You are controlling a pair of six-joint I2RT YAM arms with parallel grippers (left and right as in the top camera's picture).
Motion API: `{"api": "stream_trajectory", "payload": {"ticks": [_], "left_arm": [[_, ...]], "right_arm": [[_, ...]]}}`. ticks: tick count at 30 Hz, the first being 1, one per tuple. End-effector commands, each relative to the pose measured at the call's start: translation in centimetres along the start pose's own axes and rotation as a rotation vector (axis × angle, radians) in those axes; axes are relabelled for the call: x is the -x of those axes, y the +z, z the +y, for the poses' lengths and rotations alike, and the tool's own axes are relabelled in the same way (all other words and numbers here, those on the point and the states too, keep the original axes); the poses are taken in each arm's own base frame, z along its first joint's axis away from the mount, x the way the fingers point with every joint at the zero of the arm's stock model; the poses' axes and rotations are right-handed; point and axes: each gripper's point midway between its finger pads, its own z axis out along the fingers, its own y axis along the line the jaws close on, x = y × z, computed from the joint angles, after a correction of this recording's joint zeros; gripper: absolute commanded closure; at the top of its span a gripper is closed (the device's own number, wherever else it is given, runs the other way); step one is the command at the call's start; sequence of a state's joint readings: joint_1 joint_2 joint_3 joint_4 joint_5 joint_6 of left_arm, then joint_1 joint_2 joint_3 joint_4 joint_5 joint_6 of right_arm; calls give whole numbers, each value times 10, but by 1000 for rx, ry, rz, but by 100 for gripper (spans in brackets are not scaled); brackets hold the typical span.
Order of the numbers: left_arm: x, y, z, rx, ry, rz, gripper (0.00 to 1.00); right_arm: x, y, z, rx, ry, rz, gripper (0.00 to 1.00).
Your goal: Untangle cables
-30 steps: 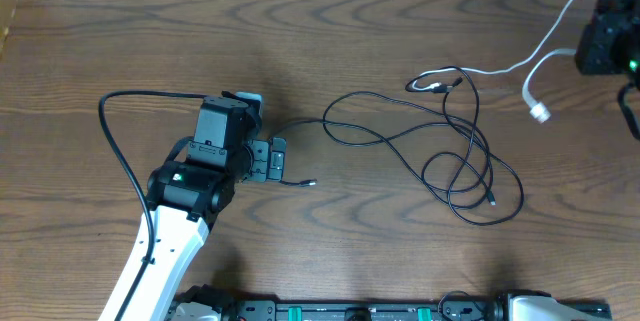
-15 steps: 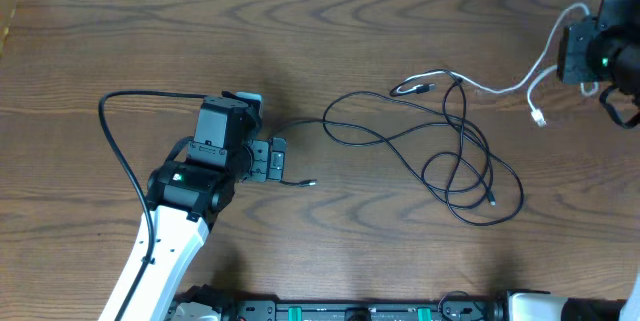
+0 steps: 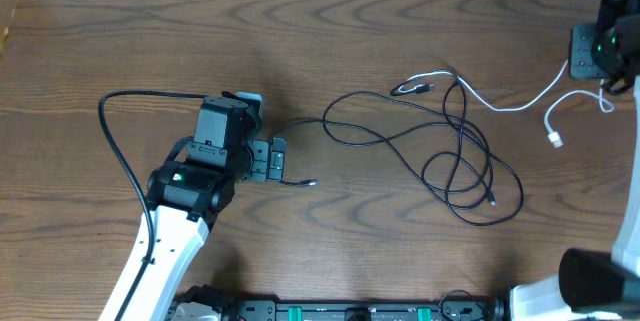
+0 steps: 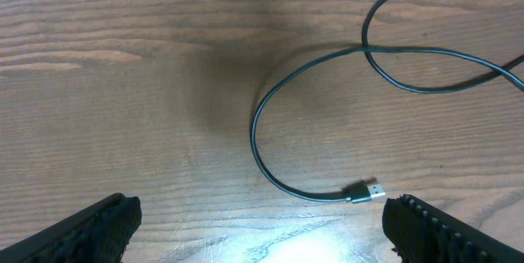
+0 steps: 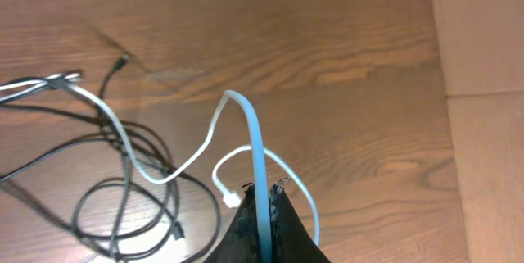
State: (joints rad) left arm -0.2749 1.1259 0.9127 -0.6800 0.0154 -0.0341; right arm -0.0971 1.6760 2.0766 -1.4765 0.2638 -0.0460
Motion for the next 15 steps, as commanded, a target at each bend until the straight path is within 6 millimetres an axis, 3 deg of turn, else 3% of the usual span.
{"api": "stream_trajectory", "payload": {"ticks": [1, 6, 12, 13, 15], "left_arm": [[1, 0, 5, 20, -18, 0, 1], [1, 0, 5, 20, -18, 0, 1], [1, 0, 5, 20, -18, 0, 1], [1, 0, 5, 20, -18, 0, 1], [1, 0, 5, 20, -18, 0, 1]], "right_arm": [[2, 24, -18, -50, 21, 45, 99], [9, 63, -32, -71, 62, 87, 99], [11, 105, -33, -35, 90, 138, 99], [10, 112, -31, -18, 92, 154, 97], [6, 124, -25, 15, 92, 185, 82]]}}
